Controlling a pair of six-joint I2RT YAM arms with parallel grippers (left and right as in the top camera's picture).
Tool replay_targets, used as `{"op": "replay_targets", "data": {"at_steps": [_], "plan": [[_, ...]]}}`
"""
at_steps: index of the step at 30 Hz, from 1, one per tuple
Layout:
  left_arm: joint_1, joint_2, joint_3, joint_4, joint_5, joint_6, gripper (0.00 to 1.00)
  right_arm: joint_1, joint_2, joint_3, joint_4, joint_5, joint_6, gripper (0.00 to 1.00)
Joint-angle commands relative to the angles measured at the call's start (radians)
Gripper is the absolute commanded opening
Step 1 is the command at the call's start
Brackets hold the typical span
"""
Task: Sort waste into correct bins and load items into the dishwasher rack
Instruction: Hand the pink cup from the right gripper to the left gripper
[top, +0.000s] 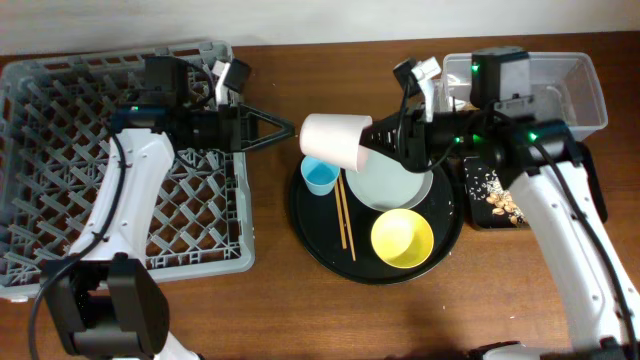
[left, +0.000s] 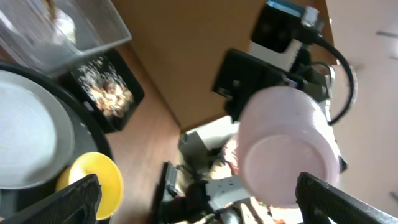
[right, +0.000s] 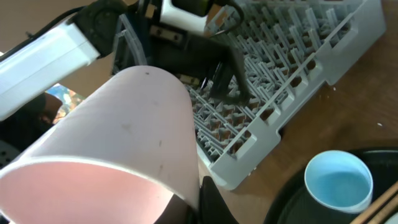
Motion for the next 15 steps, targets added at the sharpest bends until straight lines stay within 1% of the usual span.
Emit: {"op": "replay_targets", "data": {"at_steps": [1,5,7,10,11,12,13,15], "plan": [[-0.023,-0.008,0.008,-0.001,0.043,-0.093,0.99,0.000,0.098,0.002,0.076,-0.115,-0.016,0.04],[-0.031,-0.008,0.008,-0.009,0.043,-0.100,0.99,0.026,0.137,0.002,0.131,-0.109,-0.016,0.04],[-0.051,-0.008,0.008,-0.008,0.043,-0.100,0.99,0.064,0.146,0.002,0.179,-0.088,-0.011,0.04],[-0.073,-0.008,0.008,-0.008,0.043,-0.100,0.98,0.115,0.166,0.002,0.245,-0.043,0.039,0.04],[-0.080,-0.008,0.008,-0.008,0.043,-0.099,0.90,0.129,0.179,0.002,0.272,-0.043,0.049,0.04],[-0.083,-0.008,0.008,-0.007,0.043,-0.099,0.79,0.135,0.185,0.002,0.275,-0.035,0.049,0.04],[-0.083,-0.008,0.008,-0.007,0.043,-0.099,0.71,0.140,0.193,0.002,0.270,-0.017,0.049,0.04],[-0.083,-0.008,0.008,-0.002,0.043,-0.099,0.71,0.141,0.203,0.002,0.271,-0.009,0.049,0.04]]}}
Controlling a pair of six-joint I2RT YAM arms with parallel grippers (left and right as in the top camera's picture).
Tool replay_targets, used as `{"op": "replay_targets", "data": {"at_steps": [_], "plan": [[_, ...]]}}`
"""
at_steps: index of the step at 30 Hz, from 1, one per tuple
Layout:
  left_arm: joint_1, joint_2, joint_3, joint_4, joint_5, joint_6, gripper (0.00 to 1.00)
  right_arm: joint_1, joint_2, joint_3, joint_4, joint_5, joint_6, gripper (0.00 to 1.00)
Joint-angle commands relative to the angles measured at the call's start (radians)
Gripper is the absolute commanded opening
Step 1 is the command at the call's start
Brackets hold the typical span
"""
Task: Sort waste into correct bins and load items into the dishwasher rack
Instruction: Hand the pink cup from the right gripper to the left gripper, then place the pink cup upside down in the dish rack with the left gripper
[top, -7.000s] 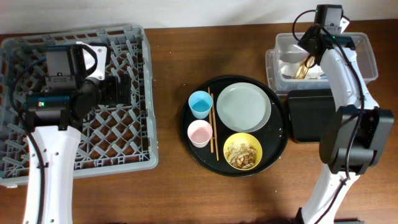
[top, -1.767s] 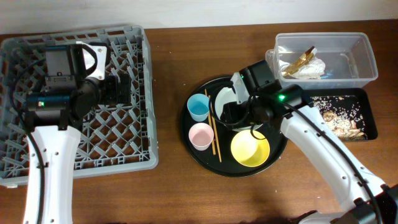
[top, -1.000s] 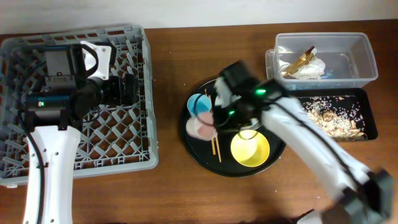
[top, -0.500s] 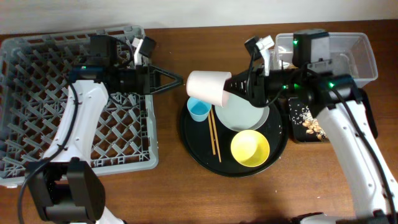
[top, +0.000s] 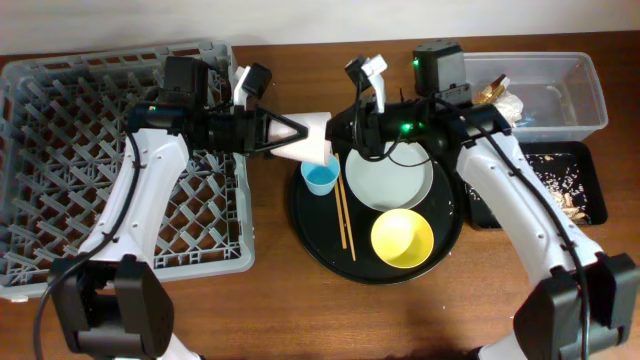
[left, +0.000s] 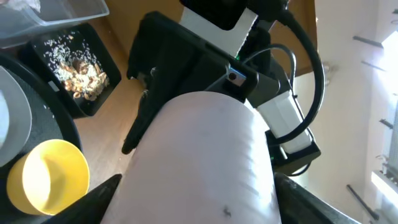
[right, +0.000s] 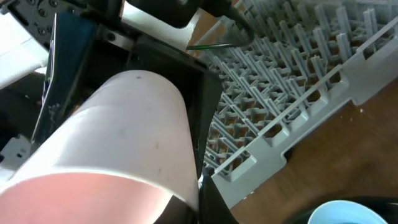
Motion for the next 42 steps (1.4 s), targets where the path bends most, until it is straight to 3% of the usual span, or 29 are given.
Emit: {"op": "replay_targets", "data": {"at_steps": [1,4,7,8,12,22,28,32,34,35,39,42], "plan": [[-0.015,-0.007,0.008,0.007,0.006,0.001,0.71,0.026,0.011,0.004,0.003,0.026,0.011,0.04],[-0.016,-0.007,0.008,0.007,0.006,0.001,0.69,0.026,0.011,0.004,0.016,0.029,0.011,0.04],[-0.016,-0.007,0.008,0.011,0.006,0.001,0.61,0.025,0.011,0.004,0.025,0.029,0.011,0.33],[-0.016,-0.007,0.008,0.012,0.006,0.002,0.60,0.024,0.011,0.004,0.025,0.029,0.011,0.37],[-0.015,-0.007,0.008,0.019,-0.089,0.005,0.56,0.022,0.011,0.004,0.025,0.029,0.011,0.44],[0.043,-0.007,0.008,0.023,-0.312,0.005,0.52,-0.105,0.010,0.004,-0.076,0.081,0.029,0.49],[0.159,-0.031,0.026,0.005,-0.636,0.005,0.52,-0.148,0.010,0.004,-0.264,0.284,-0.016,0.53],[0.185,-0.109,0.134,-0.188,-1.035,0.047,0.52,-0.148,0.010,0.004,-0.361,0.460,-0.016,0.78],[0.174,-0.153,0.196,-0.305,-1.287,0.046,0.52,-0.148,0.010,0.004,-0.383,0.504,-0.016,0.83],[0.171,-0.164,0.203,-0.333,-1.342,0.046,0.52,-0.148,0.010,0.004,-0.389,0.513,-0.016,0.87],[0.168,-0.151,0.194,-0.528,-1.417,0.042,0.52,-0.148,0.010,0.004,-0.410,0.530,-0.016,0.95],[0.168,-0.106,0.170,-0.548,-1.416,0.042,0.52,-0.148,0.010,0.004,-0.410,0.529,-0.016,0.99]]}}
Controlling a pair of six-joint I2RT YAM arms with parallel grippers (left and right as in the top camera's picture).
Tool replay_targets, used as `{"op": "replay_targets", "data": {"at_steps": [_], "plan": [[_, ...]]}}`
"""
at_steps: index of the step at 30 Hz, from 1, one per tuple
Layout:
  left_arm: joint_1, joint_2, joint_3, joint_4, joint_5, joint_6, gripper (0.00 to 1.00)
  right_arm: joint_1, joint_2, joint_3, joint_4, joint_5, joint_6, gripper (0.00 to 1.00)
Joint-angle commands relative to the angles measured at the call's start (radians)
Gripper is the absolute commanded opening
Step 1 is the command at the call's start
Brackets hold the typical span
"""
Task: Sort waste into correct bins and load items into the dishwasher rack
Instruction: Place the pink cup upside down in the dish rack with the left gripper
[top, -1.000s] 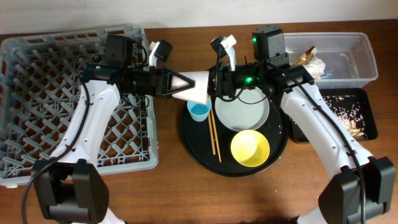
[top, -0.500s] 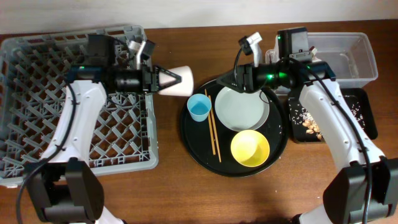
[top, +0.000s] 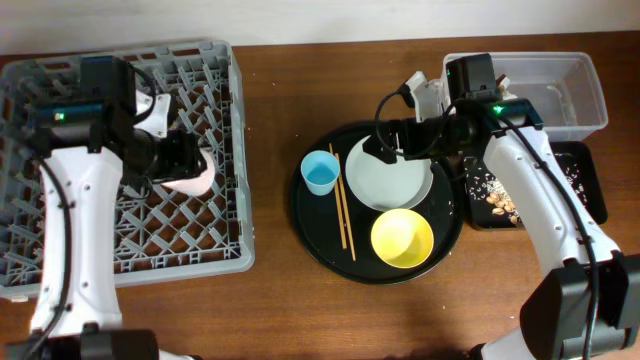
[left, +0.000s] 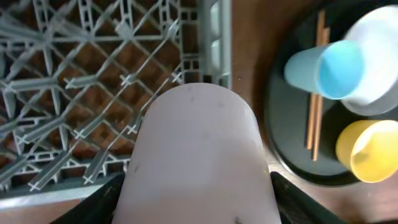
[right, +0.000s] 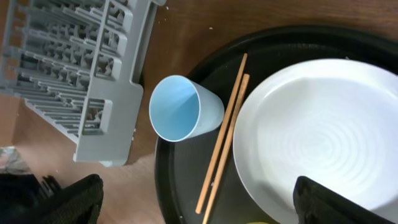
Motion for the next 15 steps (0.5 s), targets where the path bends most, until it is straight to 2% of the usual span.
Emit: {"op": "replay_targets", "data": {"at_steps": [1,7,12,15], "plan": [[-0.005,0.057,-0.039,-0.002,-0.040,0.011,0.52,-0.003,0.006,0.004,-0.006,0.014,-0.005,0.98],[-0.048,0.108,-0.124,0.041,-0.046,0.012,0.52,-0.003,0.006,0.004,-0.013,0.011,0.005,0.99],[-0.072,0.109,-0.189,0.071,-0.172,0.011,0.52,-0.003,0.006,0.004,-0.017,0.011,0.005,0.98],[-0.072,0.109,-0.225,0.141,-0.168,0.006,0.52,-0.003,0.006,0.004,-0.017,0.011,0.005,0.99]]}}
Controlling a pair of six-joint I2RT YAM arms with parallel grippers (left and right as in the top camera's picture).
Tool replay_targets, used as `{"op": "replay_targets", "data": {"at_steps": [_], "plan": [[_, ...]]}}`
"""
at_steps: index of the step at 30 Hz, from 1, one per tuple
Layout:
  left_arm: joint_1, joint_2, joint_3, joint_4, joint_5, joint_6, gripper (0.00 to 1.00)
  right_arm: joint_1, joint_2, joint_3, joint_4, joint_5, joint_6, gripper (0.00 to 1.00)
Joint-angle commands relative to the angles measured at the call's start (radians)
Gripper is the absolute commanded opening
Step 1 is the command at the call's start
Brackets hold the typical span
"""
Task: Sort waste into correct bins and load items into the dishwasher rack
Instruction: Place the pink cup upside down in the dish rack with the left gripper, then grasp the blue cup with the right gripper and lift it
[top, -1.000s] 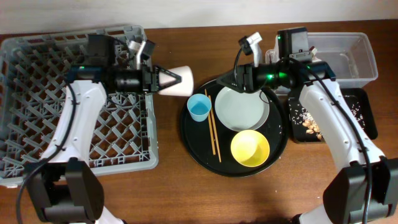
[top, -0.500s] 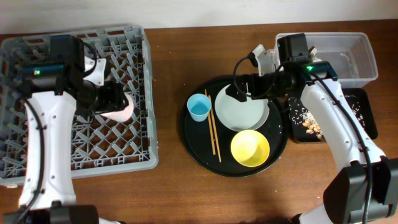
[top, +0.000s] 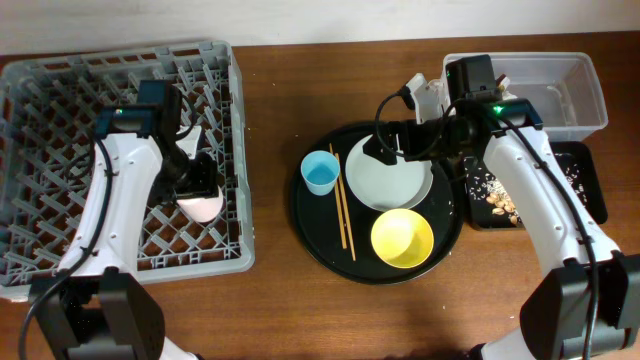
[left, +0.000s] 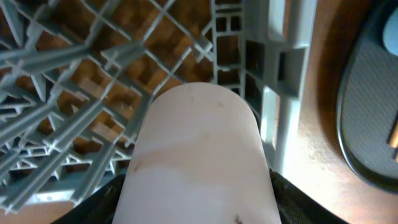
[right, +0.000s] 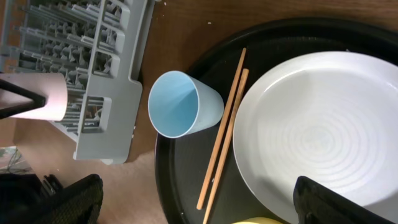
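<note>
My left gripper (top: 196, 192) is shut on a pale pink cup (top: 200, 207), held low over the right front part of the grey dishwasher rack (top: 60, 120). In the left wrist view the pink cup (left: 198, 155) fills the centre, its far end pointing down at the rack grid (left: 62, 74). My right gripper (top: 385, 148) hangs open and empty over the black tray (top: 310, 225), beside the white plate (right: 317, 137). A blue cup (right: 185, 112), a pair of chopsticks (right: 224, 130) and a yellow bowl (top: 402, 238) lie on the tray.
A clear plastic bin (top: 560, 80) stands at the back right. In front of it is a black bin (top: 500, 200) holding food scraps. Bare wooden table lies between the rack and the tray.
My left gripper has moved the pink cup nearer the rack's front and lower towards its grid. The right arm has not moved.
At first my right gripper held the pink cup over the tray's left edge, facing my open left gripper. Then both grippers met at the cup between rack and tray. After that the left held it over the rack, the right open above the plate. Now the cup sits lower.
</note>
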Motion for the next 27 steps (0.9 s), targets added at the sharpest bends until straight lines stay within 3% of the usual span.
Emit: {"op": "replay_targets", "data": {"at_steps": [1,8,10,11,16,18,22,27], "plan": [[-0.003,0.006,-0.039,0.047,-0.012,0.003,0.52,-0.003,0.006,0.004,-0.001,0.008,0.001,0.98],[-0.070,0.006,-0.081,0.092,-0.007,0.003,0.53,-0.003,0.006,0.004,-0.001,0.008,0.001,0.98],[-0.078,0.006,-0.081,0.095,-0.011,0.003,0.73,-0.003,0.006,0.004,-0.003,0.008,0.001,0.99],[-0.077,0.006,-0.081,0.095,-0.011,0.003,0.79,0.000,0.006,0.004,-0.008,0.008,0.001,0.98],[-0.076,0.006,-0.076,0.106,-0.011,0.002,0.80,0.066,0.006,0.004,-0.004,0.041,0.001,0.98],[-0.069,0.006,-0.036,0.096,-0.010,-0.031,0.81,0.110,0.008,0.004,0.009,0.115,0.057,0.87],[-0.068,0.006,0.208,0.026,0.102,-0.042,0.82,0.230,0.048,0.004,0.058,0.354,0.312,0.67],[-0.068,0.007,0.292,0.072,0.193,-0.042,0.82,0.351,0.154,0.004,0.112,0.484,0.447,0.52]]}}
